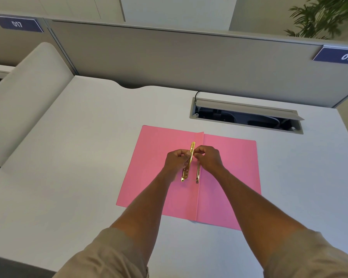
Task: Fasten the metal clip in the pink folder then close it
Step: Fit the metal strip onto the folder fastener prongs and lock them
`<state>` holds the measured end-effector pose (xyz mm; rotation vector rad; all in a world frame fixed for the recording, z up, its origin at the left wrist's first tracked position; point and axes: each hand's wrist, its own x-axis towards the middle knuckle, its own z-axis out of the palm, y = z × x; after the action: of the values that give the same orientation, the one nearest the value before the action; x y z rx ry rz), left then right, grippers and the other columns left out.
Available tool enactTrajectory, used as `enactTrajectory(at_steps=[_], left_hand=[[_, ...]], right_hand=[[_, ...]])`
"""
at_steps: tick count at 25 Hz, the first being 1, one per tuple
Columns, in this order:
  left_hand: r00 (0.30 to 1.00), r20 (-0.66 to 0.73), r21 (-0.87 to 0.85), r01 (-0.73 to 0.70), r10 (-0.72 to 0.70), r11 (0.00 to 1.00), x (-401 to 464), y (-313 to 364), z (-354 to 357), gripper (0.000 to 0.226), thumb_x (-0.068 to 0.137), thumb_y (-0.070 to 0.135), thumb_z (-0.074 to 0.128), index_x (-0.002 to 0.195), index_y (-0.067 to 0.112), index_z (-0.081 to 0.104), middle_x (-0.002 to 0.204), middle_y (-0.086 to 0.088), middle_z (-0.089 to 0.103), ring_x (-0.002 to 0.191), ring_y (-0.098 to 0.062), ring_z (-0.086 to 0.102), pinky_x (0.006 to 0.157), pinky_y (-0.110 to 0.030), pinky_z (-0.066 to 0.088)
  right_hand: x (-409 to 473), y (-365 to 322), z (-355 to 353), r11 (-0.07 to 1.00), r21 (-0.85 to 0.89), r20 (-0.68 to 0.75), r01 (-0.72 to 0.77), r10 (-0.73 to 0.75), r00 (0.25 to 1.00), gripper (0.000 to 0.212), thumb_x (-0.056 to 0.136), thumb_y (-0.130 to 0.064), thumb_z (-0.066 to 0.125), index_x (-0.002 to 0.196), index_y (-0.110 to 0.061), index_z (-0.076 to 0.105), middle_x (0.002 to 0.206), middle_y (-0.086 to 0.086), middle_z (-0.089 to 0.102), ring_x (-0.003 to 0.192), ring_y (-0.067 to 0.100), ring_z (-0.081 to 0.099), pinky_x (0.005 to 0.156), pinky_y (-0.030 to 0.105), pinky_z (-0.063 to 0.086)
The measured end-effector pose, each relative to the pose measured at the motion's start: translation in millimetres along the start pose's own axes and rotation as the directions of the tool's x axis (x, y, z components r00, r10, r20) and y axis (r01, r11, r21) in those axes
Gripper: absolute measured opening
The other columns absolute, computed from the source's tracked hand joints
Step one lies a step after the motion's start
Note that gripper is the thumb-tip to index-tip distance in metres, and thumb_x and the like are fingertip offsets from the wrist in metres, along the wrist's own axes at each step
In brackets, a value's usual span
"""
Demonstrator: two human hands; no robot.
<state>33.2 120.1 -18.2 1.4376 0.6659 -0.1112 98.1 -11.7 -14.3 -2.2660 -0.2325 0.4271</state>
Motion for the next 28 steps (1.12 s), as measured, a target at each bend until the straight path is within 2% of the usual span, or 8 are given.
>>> enactTrajectory(at_steps=[5, 11, 14, 16, 20, 22, 25, 28], left_hand=[[1.0, 0.02, 0.05, 0.012, -0.013, 0.999, -1.5, -4.7, -0.4, 0.014, 0.096, 0.017, 0.065, 0.101, 0.008, 0.075, 0.07, 0.0, 0.061, 0.061, -0.013, 0.049, 0.059, -0.022, 0.046], [1.0, 0.015, 0.059, 0.013, -0.014, 0.998, -2.1, -6.7, -2.1, 0.009, 0.095, 0.017, 0.066, 0.094, 0.014, 0.075, 0.07, 0.001, 0.063, 0.063, -0.013, 0.052, 0.063, -0.024, 0.048], [1.0, 0.013, 0.054, 0.01, -0.01, 0.998, -2.1, -7.7, 1.1, 0.01, 0.095, 0.017, 0.066, 0.09, 0.016, 0.075, 0.068, 0.003, 0.063, 0.061, -0.011, 0.052, 0.059, -0.022, 0.047], [1.0, 0.007, 0.036, 0.022, -0.022, 0.999, -1.4, -7.8, 2.7, 0.009, 0.095, 0.016, 0.066, 0.091, 0.016, 0.075, 0.068, 0.004, 0.064, 0.06, -0.011, 0.053, 0.056, -0.021, 0.048], [0.999, -0.012, 0.007, 0.049, -0.049, 0.999, 2.3, -6.7, 5.3, 0.007, 0.094, 0.016, 0.067, 0.093, 0.015, 0.074, 0.072, 0.0, 0.066, 0.061, -0.013, 0.055, 0.057, -0.023, 0.051], [0.998, -0.024, -0.009, 0.062, -0.062, 0.998, 3.3, -6.1, 7.5, 0.007, 0.094, 0.015, 0.068, 0.09, 0.017, 0.074, 0.073, -0.001, 0.066, 0.062, -0.014, 0.055, 0.06, -0.025, 0.051], [0.996, -0.037, 0.002, 0.078, -0.078, 0.997, 3.2, -5.5, 11.3, 0.009, 0.094, 0.015, 0.068, 0.087, 0.019, 0.073, 0.073, 0.001, 0.065, 0.062, -0.013, 0.053, 0.06, -0.025, 0.049], [0.995, -0.039, 0.001, 0.095, -0.094, 0.996, 4.0, -5.0, 11.9, 0.008, 0.093, 0.015, 0.069, 0.088, 0.018, 0.073, 0.074, 0.001, 0.065, 0.064, -0.012, 0.053, 0.059, -0.023, 0.049]], right_hand=[[-1.1, 1.9, -0.5, 1.0, -0.004, 0.005, 0.019, -0.019, 1.0, 0.013, 0.09, -0.014, 0.068, 0.098, -0.011, 0.076, 0.096, 0.005, 0.075, 0.085, 0.015, 0.06, 0.076, 0.025, 0.039], [-1.5, 3.2, 1.3, 1.0, 0.018, 0.008, 0.006, -0.007, 1.0, 0.014, 0.09, -0.013, 0.068, 0.102, -0.01, 0.075, 0.099, 0.006, 0.074, 0.09, 0.018, 0.063, 0.078, 0.027, 0.042], [-10.5, 5.1, 2.8, 0.997, 0.07, -0.042, -0.019, 0.022, 0.999, 0.018, 0.089, -0.011, 0.069, 0.107, -0.011, 0.07, 0.103, 0.002, 0.069, 0.093, 0.016, 0.061, 0.082, 0.028, 0.047], [-23.9, 11.6, 2.9, 0.997, 0.079, -0.083, 0.006, 0.001, 0.997, 0.015, 0.088, -0.008, 0.068, 0.102, -0.013, 0.069, 0.102, 0.0, 0.069, 0.091, 0.016, 0.063, 0.082, 0.03, 0.053], [-61.0, 30.9, 4.3, 0.984, 0.099, -0.064, 0.146, -0.14, 0.988, 0.018, 0.088, 0.001, 0.064, 0.095, -0.013, 0.072, 0.099, 0.001, 0.071, 0.084, 0.01, 0.063, 0.074, 0.012, 0.047], [-76.4, 35.4, 9.0, 0.975, 0.121, -0.056, 0.186, -0.181, 0.982, 0.02, 0.087, 0.001, 0.064, 0.096, -0.014, 0.074, 0.099, -0.001, 0.071, 0.084, 0.012, 0.064, 0.074, 0.009, 0.046], [-89.8, 39.2, 17.5, 0.97, 0.114, -0.004, 0.213, -0.214, 0.977, 0.017, 0.085, -0.003, 0.069, 0.095, -0.014, 0.075, 0.098, -0.002, 0.071, 0.092, 0.015, 0.064, 0.083, 0.023, 0.052], [-88.9, 41.1, 19.9, 0.975, 0.061, 0.018, 0.212, -0.213, 0.977, 0.012, 0.084, -0.007, 0.072, 0.092, -0.016, 0.076, 0.095, -0.003, 0.073, 0.092, 0.018, 0.062, 0.084, 0.033, 0.053]])
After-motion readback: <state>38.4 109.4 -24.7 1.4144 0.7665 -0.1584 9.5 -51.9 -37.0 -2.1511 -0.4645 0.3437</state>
